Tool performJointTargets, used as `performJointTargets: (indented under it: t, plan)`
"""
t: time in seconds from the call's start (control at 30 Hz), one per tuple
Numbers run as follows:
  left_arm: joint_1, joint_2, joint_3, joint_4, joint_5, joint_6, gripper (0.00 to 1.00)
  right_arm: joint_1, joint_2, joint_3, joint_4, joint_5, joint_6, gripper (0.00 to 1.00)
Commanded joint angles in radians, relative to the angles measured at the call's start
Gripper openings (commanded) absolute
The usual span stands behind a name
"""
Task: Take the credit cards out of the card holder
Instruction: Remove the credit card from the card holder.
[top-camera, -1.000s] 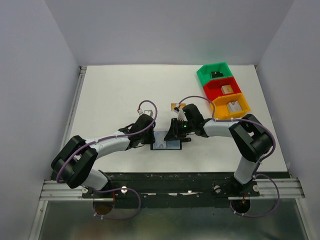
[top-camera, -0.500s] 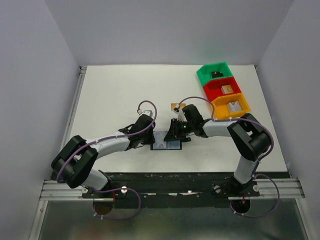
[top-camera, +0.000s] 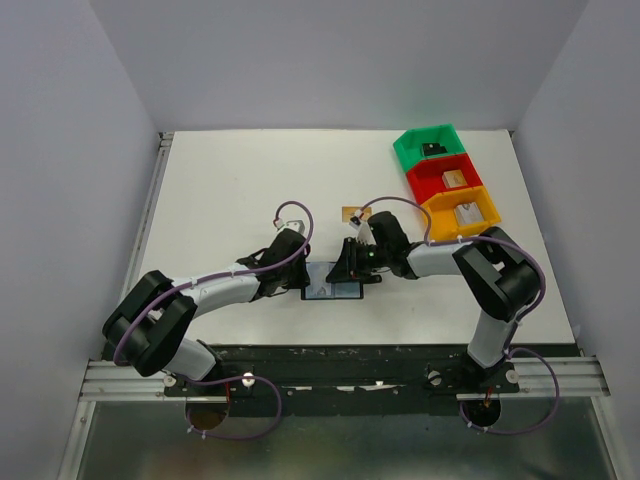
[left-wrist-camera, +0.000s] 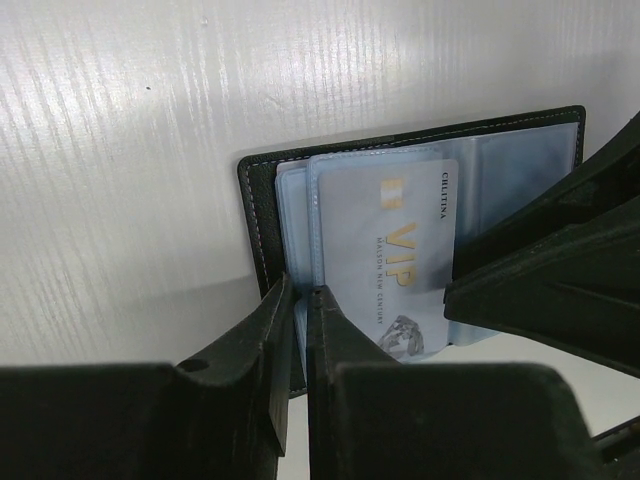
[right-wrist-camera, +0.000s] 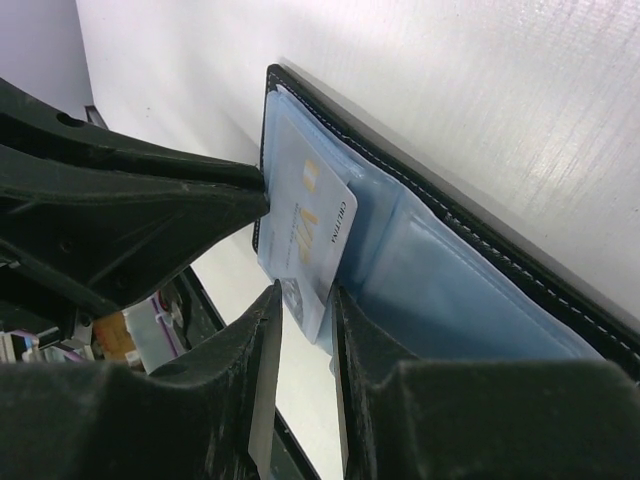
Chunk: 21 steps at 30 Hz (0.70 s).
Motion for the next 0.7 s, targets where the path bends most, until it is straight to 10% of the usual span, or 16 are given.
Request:
performJointTargets:
  t: [0.0,0.67]
  plan:
    - [0.004,0.021,-0.031,-0.011,-0.012,-0.009,0.19,0.0,0.024,-0.009,0.076,-0.046,0.039,0.34]
    - [0.004,0.033,-0.043,0.015,0.009,-0.014,0.15,-0.013,0.094,-0.019,0.137,-0.075,0.098,0.33]
